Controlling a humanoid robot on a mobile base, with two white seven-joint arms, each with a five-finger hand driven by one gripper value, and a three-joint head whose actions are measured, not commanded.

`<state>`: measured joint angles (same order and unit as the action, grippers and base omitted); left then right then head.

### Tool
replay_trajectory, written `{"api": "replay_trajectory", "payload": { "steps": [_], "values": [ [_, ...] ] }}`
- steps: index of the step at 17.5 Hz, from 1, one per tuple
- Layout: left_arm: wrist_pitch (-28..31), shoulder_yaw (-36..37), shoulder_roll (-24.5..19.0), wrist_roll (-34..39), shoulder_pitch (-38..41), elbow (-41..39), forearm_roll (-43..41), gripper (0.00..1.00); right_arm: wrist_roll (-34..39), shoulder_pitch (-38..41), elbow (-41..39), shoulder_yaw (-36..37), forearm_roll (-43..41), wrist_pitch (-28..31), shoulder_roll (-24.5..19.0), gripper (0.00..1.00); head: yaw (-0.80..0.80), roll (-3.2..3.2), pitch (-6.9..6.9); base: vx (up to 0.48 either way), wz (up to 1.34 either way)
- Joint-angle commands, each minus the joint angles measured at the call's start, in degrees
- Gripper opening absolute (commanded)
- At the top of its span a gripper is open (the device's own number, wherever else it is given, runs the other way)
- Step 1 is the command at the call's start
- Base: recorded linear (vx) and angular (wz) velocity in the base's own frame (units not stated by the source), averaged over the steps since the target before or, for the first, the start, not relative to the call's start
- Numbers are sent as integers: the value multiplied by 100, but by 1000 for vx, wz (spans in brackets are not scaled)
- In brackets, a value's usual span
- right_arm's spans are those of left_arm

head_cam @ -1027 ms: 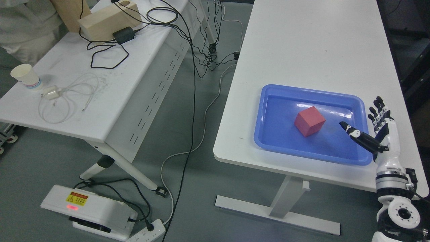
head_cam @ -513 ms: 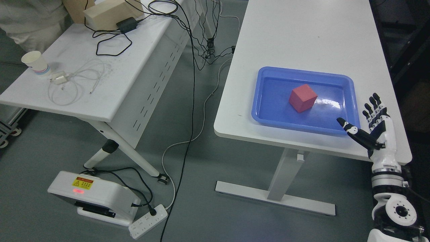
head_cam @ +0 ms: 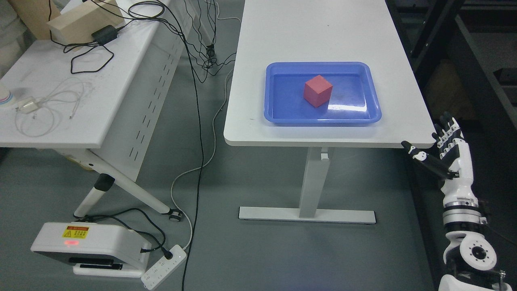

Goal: Pick pink block from left shelf to tray

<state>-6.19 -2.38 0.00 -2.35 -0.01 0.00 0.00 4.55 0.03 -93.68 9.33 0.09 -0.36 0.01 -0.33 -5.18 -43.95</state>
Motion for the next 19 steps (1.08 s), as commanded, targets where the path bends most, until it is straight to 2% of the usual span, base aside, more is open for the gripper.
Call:
{"api": "replay_trajectory", "payload": {
  "steps": [1, 19],
  "values": [
    [-5, 1, -100, -2, -175, -100, -9, 100, 54, 94, 17, -116, 70, 10, 99, 100, 0, 0, 0, -184, -149],
    [-5, 1, -100, -2, -175, -100, -9, 100, 169, 94, 87, -292, 97, 27, 99, 100, 0, 0, -1, -162, 59]
  ]
}}
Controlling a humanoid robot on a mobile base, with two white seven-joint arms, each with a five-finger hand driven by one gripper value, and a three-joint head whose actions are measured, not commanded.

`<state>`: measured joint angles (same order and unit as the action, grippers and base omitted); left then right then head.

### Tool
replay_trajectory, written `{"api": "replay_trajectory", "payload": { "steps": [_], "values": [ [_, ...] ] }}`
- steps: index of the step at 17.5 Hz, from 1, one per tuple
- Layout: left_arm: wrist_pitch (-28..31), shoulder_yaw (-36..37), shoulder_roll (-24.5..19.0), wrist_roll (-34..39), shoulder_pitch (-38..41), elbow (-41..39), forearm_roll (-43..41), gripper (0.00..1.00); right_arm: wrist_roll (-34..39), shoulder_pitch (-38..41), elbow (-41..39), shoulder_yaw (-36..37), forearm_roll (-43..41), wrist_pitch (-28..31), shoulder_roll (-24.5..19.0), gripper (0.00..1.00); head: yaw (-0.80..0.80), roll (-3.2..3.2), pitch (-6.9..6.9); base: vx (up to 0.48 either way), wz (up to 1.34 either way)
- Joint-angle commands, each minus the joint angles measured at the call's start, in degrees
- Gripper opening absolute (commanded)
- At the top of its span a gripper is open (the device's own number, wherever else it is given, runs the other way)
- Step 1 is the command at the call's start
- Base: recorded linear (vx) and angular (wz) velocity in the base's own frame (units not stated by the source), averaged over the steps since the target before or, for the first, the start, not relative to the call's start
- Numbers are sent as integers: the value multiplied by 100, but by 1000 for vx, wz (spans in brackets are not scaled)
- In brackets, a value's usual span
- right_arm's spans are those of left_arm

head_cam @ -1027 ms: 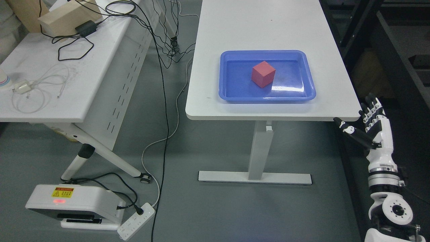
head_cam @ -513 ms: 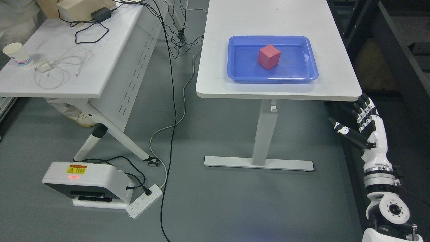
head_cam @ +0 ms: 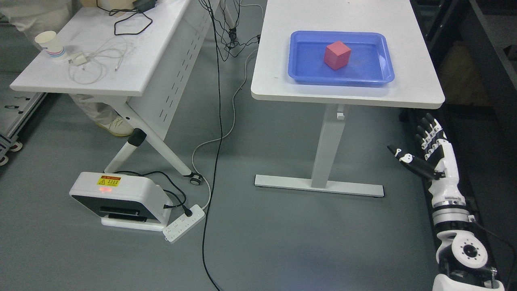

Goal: Pick pink block from left shelf to tray

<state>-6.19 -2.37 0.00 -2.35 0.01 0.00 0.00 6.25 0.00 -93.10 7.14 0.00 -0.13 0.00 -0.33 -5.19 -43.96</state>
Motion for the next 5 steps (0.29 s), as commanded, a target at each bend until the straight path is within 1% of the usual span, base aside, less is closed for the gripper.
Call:
{"api": "replay_trajectory", "payload": {
  "steps": [1, 5],
  "values": [
    [-5, -1, -100, -2, -176, -100, -9, 100, -1, 97, 28, -81, 105, 4, 100, 100, 0, 0, 0, -93, 44],
    [-5, -1, -100, -2, -176, -100, -9, 100, -1, 97, 46, -81, 114, 4, 100, 100, 0, 0, 0, -52, 7]
  ]
}}
